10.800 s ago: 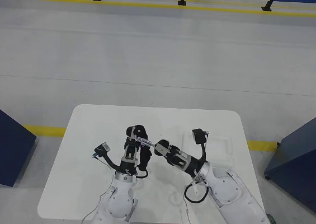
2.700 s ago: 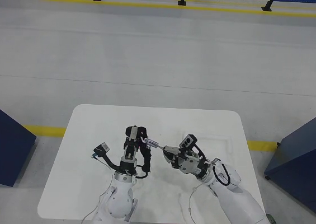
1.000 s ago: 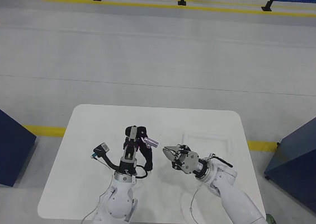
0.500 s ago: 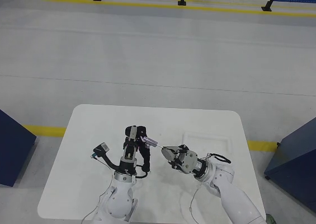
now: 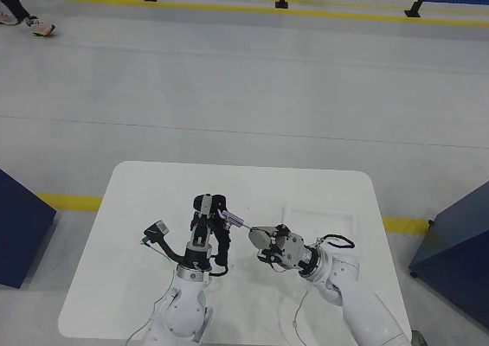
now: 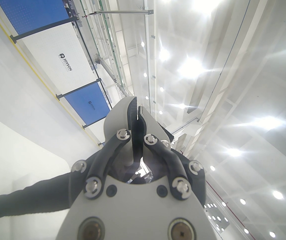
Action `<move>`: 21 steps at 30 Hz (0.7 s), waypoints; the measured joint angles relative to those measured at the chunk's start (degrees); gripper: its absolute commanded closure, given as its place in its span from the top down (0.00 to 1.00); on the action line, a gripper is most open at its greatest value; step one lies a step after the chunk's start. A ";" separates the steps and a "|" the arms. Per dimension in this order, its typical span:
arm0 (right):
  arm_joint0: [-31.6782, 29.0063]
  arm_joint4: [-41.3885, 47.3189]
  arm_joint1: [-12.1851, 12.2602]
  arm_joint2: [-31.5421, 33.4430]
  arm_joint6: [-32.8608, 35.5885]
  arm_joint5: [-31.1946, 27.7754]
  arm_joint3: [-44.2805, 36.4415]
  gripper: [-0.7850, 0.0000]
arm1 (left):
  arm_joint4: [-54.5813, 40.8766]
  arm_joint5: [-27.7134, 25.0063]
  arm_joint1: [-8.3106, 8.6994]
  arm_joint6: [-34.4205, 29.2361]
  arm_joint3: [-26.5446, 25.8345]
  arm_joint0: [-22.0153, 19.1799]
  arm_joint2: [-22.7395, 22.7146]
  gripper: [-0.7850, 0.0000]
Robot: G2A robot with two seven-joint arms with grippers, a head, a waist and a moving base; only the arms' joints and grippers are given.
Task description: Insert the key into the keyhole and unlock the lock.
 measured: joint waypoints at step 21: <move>0.41 5.92 -0.35 0.56 -4.85 3.67 -0.09 0.00 | 0.15 -0.01 -0.01 0.08 0.04 -0.02 -0.03 0.00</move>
